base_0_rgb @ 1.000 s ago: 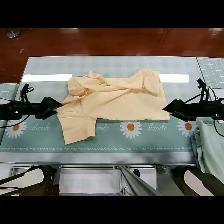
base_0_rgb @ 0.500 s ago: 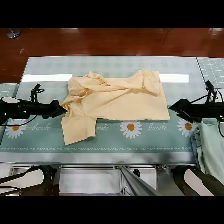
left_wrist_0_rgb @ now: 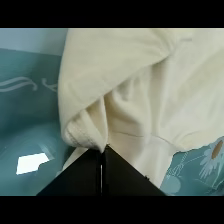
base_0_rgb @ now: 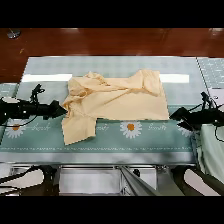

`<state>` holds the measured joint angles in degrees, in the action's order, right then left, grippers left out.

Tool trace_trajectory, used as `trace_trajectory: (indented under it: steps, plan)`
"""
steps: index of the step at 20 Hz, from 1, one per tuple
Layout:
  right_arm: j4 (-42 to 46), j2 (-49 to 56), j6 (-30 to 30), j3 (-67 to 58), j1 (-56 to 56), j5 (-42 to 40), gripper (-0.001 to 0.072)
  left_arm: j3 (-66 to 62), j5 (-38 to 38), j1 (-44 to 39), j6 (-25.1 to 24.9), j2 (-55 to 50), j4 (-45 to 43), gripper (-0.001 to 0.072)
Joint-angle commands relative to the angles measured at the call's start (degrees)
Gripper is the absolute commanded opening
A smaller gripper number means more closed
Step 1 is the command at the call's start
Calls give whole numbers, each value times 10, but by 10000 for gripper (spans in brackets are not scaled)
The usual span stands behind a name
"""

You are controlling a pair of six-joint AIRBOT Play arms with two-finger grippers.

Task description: Fold the shirts.

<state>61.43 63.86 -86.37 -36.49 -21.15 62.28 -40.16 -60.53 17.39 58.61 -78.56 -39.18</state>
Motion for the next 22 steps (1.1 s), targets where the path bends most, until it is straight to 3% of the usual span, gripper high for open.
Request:
trace_trajectory:
  steps: [1,9,10,11,12,17,20,22]
  plan:
    - [-38,68,4,-27,20,-8,624,0,-9,0,0,0,0,16]
    - [-70,168,-1,-116,100,-44,606,0,-8,0,0,0,0,17]
    - [-73,176,-1,-132,108,-42,482,0,-7,0,0,0,0,17]
    - [-73,183,0,-145,115,-35,208,0,-7,0,0,0,1,17]
    - [-73,189,2,-157,122,-24,37,0,-8,0,0,0,4,17]
    - [-69,175,10,-323,127,65,37,-129,-93,13,-3,26,73,16]
    - [-69,151,-4,-545,127,96,37,-290,-91,24,-3,82,171,17]
    - [-69,144,-10,-707,127,119,37,-414,-68,29,18,119,186,17]
